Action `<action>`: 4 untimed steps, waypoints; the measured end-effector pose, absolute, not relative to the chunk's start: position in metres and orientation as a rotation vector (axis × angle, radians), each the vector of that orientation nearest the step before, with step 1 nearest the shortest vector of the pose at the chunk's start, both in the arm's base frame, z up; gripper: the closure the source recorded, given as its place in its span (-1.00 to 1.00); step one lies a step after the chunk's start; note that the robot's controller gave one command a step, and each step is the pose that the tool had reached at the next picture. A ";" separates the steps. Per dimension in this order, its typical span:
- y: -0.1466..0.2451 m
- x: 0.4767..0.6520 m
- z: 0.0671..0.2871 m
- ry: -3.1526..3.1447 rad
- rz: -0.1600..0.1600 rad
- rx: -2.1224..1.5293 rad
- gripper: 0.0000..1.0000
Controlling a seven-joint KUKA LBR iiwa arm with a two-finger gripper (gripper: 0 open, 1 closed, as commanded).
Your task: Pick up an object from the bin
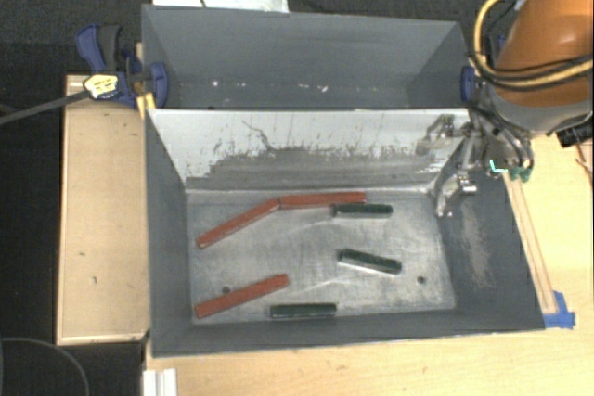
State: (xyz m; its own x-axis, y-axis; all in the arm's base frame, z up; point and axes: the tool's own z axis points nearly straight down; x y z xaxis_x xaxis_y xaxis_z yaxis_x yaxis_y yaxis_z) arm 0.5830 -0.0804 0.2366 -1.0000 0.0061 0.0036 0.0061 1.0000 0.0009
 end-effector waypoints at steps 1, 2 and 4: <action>-0.080 0.584 0.241 -3.146 0.001 -0.007 -1.00; -0.031 0.558 0.187 -3.150 0.002 0.001 -1.00; -0.004 0.513 0.076 -3.146 0.000 -0.005 1.00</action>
Offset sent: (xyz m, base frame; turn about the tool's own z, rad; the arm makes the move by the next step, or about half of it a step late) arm -0.0422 0.0825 -0.0856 -0.0145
